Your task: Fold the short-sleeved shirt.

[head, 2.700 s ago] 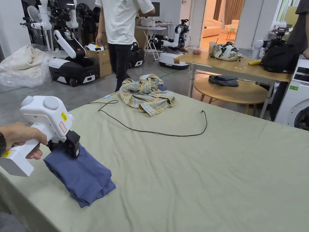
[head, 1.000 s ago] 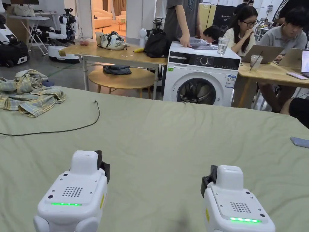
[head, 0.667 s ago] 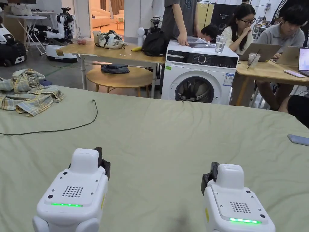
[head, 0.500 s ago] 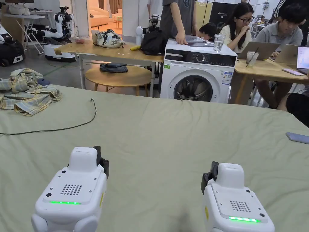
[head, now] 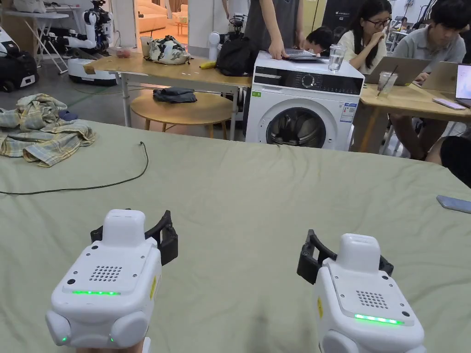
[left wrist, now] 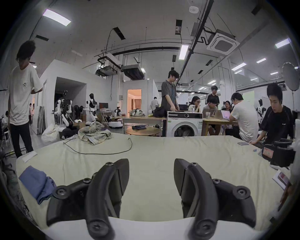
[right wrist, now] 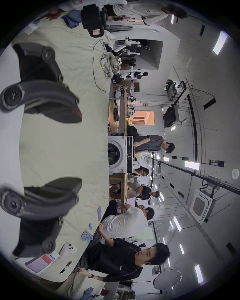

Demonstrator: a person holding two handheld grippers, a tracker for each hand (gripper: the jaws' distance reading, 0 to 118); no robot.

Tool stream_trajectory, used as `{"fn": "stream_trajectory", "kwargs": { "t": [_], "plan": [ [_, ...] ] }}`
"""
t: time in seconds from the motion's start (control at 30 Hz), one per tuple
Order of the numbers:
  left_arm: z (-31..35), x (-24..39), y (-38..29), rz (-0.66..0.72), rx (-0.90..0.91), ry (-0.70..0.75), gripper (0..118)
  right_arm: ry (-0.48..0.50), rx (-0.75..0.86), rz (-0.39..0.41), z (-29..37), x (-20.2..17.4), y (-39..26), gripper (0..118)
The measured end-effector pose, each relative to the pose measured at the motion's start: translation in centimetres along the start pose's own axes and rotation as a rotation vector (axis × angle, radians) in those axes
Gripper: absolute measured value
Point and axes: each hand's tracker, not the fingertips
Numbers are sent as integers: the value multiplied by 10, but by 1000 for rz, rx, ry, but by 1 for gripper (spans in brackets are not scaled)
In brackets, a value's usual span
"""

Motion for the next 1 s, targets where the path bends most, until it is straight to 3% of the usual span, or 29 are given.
{"fn": "stream_trajectory", "kwargs": {
  "t": [0.2,0.3,0.43,0.6,0.73,0.83,1.0],
  "plan": [
    [0,-3,4,24,32,-13,66,0,27,25,0,-2,2,77],
    [-1,2,3,-31,56,2,66,-4,39,18,1,-2,4,77],
    [-1,7,2,-89,56,17,66,36,-30,-53,-6,2,6,77],
    [0,5,2,-102,56,-13,66,28,-13,-55,-7,6,2,78],
    [-1,4,2,-120,46,-16,66,78,-13,-143,-6,12,3,78],
    [-2,1,3,-118,38,-21,66,18,-31,-148,-8,11,7,78],
    [-2,-2,5,-92,20,-24,66,10,-52,-182,-11,12,16,78]
  ]
}}
